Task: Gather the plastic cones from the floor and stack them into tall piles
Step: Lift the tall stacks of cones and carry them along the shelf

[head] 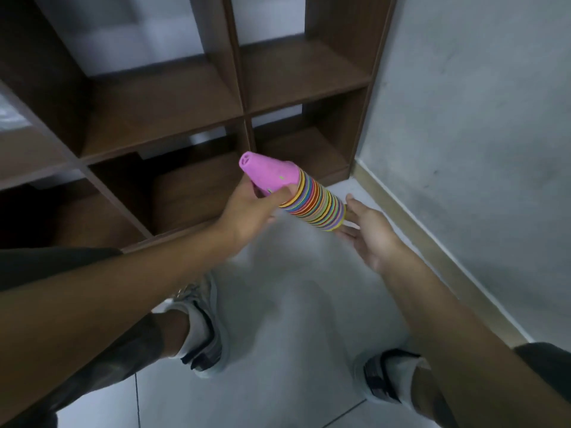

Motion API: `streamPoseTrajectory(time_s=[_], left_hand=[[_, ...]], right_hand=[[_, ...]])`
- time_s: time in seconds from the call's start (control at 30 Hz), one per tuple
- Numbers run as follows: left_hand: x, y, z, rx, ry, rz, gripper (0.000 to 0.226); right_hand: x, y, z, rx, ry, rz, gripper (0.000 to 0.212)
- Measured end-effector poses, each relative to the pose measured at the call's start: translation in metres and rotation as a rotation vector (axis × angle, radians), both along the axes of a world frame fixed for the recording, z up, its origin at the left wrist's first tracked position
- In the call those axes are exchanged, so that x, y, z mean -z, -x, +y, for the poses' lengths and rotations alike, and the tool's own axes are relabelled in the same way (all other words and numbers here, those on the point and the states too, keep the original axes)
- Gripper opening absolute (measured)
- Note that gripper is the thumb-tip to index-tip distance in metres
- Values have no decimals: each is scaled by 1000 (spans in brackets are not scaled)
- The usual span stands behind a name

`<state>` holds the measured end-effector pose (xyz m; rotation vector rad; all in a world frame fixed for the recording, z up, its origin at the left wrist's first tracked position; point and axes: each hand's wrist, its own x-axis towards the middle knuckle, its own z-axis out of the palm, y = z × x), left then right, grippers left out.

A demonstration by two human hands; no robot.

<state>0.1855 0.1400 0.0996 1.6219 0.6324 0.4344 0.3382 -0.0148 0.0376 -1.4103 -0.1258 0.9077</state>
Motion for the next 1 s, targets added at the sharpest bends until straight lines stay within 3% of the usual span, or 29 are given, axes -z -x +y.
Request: streamPoseTrajectory(time_s=[0.1,0.23,0.57,0.73,1.0], left_hand=[[-27,9,-6,5,58,-79,26],[-66,23,-11,-25,45,-126,46],[-161,82,11,-156,7,-369,55],[-177,130,34,-274,-1,-447,47],[-191,205,84,-490,16,-615,60]], right_hand=[[-41,7,-11,-1,-84,-82,34],[-92,17,-18,65,-157,-167,31],[-204,57,35,6,-255,-377,22],[-235,102,83,-92,-310,-454,23],[-261,190,153,-136,-435,-486,33]])
